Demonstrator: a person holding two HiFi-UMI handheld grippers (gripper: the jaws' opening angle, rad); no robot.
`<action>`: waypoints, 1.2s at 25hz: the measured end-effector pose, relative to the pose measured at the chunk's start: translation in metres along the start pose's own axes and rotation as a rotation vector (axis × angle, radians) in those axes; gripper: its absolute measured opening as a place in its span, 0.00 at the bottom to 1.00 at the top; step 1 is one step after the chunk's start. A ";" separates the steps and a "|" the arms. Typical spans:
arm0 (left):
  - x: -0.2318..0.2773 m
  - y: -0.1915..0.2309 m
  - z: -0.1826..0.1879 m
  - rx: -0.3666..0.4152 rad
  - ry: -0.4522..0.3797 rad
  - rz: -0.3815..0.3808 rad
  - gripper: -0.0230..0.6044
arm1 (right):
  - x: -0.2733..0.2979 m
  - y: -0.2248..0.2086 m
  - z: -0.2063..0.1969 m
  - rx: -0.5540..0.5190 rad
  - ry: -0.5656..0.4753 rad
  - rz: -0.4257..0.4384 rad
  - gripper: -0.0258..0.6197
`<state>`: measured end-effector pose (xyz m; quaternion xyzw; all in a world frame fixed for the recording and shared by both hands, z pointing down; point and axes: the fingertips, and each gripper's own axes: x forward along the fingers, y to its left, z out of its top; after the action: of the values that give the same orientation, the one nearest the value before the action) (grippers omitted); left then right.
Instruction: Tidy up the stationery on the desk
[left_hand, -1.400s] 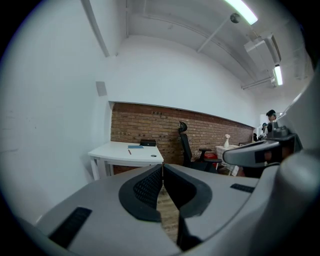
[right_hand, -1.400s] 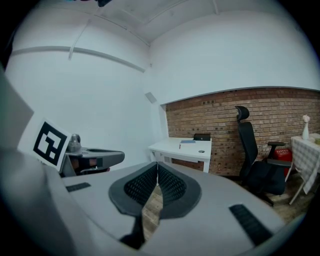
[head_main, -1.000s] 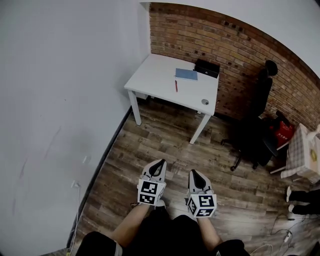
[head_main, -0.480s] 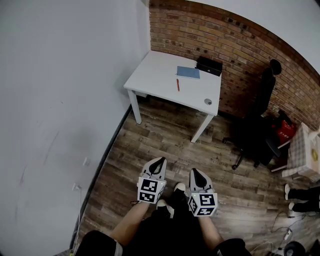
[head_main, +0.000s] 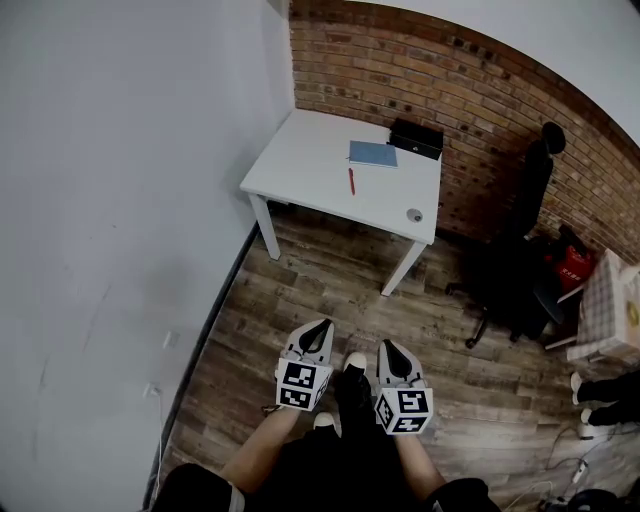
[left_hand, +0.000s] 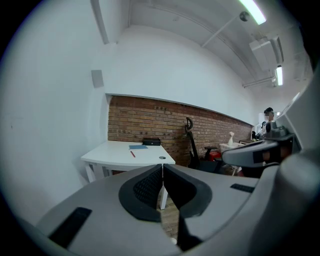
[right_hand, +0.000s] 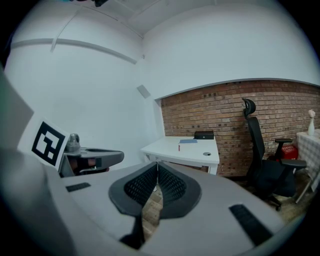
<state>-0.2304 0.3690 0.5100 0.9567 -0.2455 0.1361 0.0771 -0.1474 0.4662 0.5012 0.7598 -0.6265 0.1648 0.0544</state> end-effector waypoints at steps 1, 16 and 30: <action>0.007 0.004 0.002 0.001 0.002 0.000 0.07 | 0.008 -0.003 0.003 0.001 -0.002 0.001 0.08; 0.147 0.053 0.046 -0.017 0.018 0.027 0.07 | 0.137 -0.080 0.051 -0.005 0.029 0.033 0.08; 0.259 0.086 0.079 -0.027 0.052 0.076 0.07 | 0.242 -0.147 0.093 0.003 0.042 0.097 0.08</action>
<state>-0.0368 0.1609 0.5189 0.9416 -0.2816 0.1607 0.0912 0.0513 0.2440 0.5087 0.7250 -0.6611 0.1839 0.0584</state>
